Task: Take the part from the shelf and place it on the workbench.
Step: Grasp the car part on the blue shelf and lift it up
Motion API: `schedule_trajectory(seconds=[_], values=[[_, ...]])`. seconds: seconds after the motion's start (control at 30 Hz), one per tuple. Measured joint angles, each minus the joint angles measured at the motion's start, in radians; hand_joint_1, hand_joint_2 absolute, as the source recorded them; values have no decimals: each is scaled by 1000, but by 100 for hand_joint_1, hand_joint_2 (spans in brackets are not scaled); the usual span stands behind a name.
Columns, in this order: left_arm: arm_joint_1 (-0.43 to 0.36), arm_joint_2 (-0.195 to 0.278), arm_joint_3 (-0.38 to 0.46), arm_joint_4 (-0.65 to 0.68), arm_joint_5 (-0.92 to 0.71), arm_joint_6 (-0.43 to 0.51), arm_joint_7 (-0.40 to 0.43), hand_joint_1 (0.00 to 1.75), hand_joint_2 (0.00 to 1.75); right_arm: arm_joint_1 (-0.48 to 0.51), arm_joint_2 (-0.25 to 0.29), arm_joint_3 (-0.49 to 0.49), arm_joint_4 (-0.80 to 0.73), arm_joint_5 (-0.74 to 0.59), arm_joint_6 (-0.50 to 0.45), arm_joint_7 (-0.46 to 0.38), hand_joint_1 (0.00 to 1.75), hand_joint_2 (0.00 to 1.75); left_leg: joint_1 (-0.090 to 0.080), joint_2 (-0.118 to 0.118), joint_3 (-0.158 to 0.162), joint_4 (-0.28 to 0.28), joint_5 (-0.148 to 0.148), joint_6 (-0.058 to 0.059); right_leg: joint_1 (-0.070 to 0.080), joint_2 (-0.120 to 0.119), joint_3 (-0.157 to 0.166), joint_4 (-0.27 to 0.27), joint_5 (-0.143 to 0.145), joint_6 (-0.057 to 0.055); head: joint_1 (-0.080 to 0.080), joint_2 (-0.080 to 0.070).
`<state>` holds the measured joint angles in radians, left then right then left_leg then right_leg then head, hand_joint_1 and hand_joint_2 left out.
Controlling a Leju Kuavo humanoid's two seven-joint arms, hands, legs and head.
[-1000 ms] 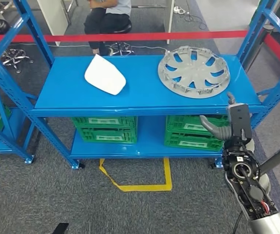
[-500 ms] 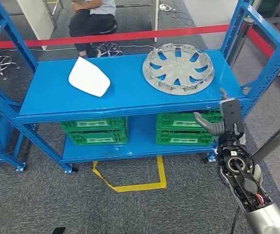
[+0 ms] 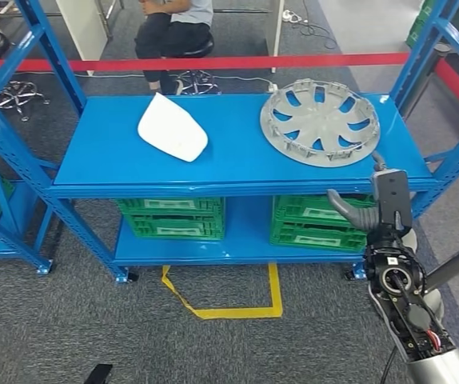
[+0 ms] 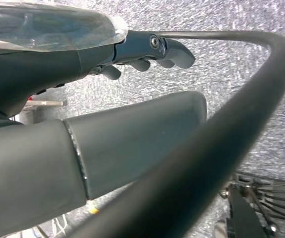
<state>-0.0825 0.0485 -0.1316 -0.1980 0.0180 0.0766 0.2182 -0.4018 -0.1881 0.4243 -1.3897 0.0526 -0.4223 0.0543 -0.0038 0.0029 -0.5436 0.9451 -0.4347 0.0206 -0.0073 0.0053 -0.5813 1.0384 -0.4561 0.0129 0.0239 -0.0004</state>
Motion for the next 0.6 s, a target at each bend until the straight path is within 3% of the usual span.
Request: schedule_trajectory(seconds=[0.07, 0.2, 0.27, 0.33, 0.37, 0.4, 0.43, 0.5, 0.53, 0.6], values=[[-2, 0, 0, 0, 0, -1, 0, 0, 0, -2, 0, 0, 0, 0, 0, -1, 0, 175, -3, 0, 0, 2, -4, -7, 4, -1, 37, -74, 18, -8, 4, 0], [-4, 1, 0, 0, 2, -1, 0, 0, 0, -6, 0, 0, -1, 0, 5, -9, 0, 175, -5, 0, -8, 25, -20, -28, -2, 1, 50, -89, 17, -21, -5, 0], [-5, 1, 0, 0, 3, 0, 0, 0, 0, -12, 0, 1, 0, 0, 9, -12, 0, 175, 1, -1, -60, 127, -70, -42, -5, 0, 55, -94, 18, -28, -16, 0], [-4, 1, 0, 0, 4, 0, -1, 0, 0, -14, 0, 2, 1, 0, 12, -13, 0, 175, 7, -1, -141, 266, -120, -51, -6, -2, 55, -94, 16, -32, -27, 0], [-3, 1, 0, 0, 5, 0, -1, 0, 0, -13, 0, 3, 3, -1, 14, -15, 0, 175, 10, -1, -168, 303, -123, -54, -6, -2, 56, -94, 14, -32, -31, 0], [-1, 1, 0, 0, 6, 1, -1, 0, 0, -13, 0, 4, 4, -1, 15, -16, 0, 175, 12, -1, -174, 300, -106, -56, -6, -1, 57, -94, 13, -32, -35, 0], [0, 1, 0, 0, 7, 1, -2, 0, 0, -13, 1, 5, 6, -2, 16, -19, 0, 175, 15, -1, -158, 254, -71, -57, -7, -1, 60, -94, 11, -30, -40, 0], [-1, 2, 0, 0, 9, 1, -3, 0, 0, -15, 1, 6, 6, -3, 16, -22, 0, 175, 16, -1, -90, 103, 5, -55, -8, 1, 66, -93, 5, -22, -48, 0], [-2, 2, 0, 0, 10, 1, -4, 0, 0, -17, 1, 6, 7, -3, 16, -24, 0, 175, 15, -1, -63, 45, 26, -52, -7, 2, 68, -93, 1, -16, -50, 0], [-4, 2, 0, 0, 10, 1, -4, 0, 0, -21, 2, 7, 7, -3, 16, -25, 0, 175, 10, -2, -46, 7, 31, -40, -4, 4, 70, -93, -5, -5, -49, 0]])
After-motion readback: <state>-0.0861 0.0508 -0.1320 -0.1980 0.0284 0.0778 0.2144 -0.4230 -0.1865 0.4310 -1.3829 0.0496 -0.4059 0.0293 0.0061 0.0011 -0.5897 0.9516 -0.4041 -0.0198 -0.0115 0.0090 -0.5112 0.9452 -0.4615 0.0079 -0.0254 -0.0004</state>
